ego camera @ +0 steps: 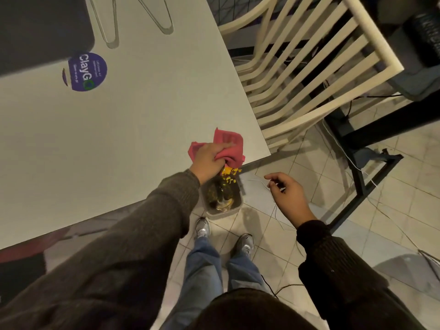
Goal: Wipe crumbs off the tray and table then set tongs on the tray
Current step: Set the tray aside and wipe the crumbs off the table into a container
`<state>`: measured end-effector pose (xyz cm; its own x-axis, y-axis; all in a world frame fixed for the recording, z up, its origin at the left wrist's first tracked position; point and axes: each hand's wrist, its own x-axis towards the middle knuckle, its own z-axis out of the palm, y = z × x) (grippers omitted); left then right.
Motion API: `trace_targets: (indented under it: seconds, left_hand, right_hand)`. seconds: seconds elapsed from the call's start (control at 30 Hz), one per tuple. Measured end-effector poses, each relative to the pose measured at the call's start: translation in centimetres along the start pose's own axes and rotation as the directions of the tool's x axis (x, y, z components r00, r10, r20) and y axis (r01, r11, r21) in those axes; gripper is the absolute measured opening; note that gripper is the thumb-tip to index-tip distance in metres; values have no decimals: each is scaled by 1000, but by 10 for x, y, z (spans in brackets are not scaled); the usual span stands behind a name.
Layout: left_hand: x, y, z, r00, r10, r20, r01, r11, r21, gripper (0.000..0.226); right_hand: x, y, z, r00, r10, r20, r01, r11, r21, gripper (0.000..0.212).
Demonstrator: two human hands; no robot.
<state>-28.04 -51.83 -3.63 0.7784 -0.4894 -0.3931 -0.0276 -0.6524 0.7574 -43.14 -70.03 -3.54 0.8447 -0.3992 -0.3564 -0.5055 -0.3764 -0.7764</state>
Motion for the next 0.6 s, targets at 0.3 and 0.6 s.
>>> trace_targets:
  seconds: [0.3, 0.6]
  left_hand:
    - [-36, 5, 23, 997, -74, 1, 73, 976, -207, 50]
    - [-74, 14, -34, 876, -396, -277, -14, 553, -833, 35]
  right_hand:
    - [-9, 6, -7, 999, -33, 5, 33, 999, 18, 25]
    - [-14, 8, -15, 999, -40, 6, 40, 999, -5, 22]
